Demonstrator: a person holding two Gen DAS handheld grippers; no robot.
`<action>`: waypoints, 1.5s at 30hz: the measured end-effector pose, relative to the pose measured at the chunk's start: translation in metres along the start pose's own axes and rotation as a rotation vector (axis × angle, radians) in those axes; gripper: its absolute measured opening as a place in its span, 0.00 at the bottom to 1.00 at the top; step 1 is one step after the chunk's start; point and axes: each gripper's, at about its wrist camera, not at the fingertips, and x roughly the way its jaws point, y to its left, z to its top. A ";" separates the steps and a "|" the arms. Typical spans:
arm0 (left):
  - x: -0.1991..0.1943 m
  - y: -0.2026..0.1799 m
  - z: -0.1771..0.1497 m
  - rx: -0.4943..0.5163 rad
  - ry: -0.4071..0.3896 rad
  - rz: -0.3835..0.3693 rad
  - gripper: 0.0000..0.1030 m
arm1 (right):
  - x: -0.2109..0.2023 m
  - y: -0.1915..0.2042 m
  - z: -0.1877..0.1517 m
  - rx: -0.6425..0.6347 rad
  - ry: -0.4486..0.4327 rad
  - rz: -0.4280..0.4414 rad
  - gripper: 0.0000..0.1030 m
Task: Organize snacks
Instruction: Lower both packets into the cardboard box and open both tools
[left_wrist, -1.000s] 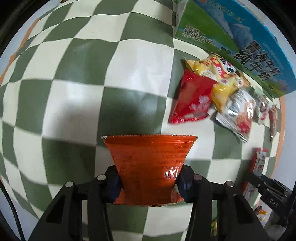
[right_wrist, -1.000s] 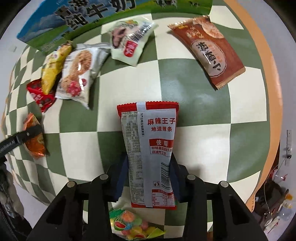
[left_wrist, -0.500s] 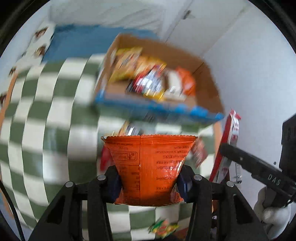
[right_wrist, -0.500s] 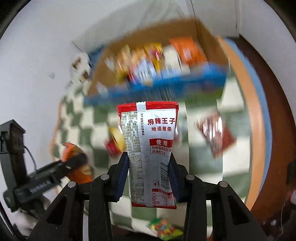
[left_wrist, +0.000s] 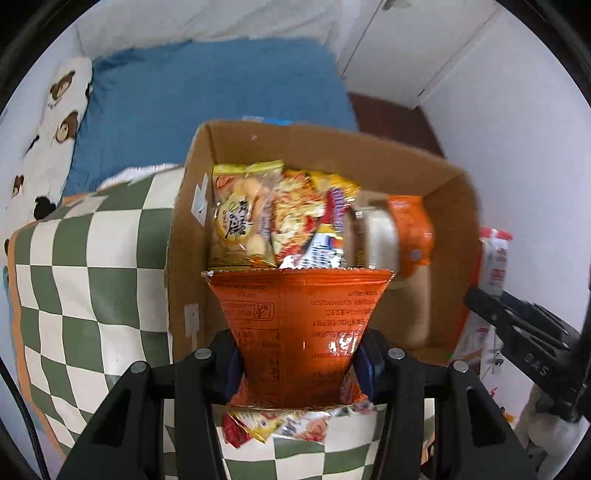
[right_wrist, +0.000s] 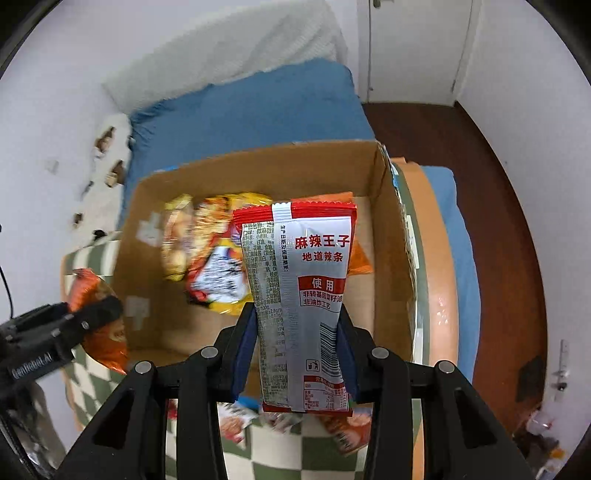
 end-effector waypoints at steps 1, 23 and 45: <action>0.007 0.001 0.003 0.004 0.009 0.015 0.46 | 0.009 -0.002 0.004 0.004 0.016 -0.003 0.41; 0.070 0.022 -0.005 -0.051 0.058 0.071 1.00 | 0.112 -0.007 -0.020 -0.013 0.201 -0.015 0.86; -0.024 -0.006 -0.089 0.033 -0.303 0.130 1.00 | -0.001 0.002 -0.070 -0.069 -0.138 -0.093 0.91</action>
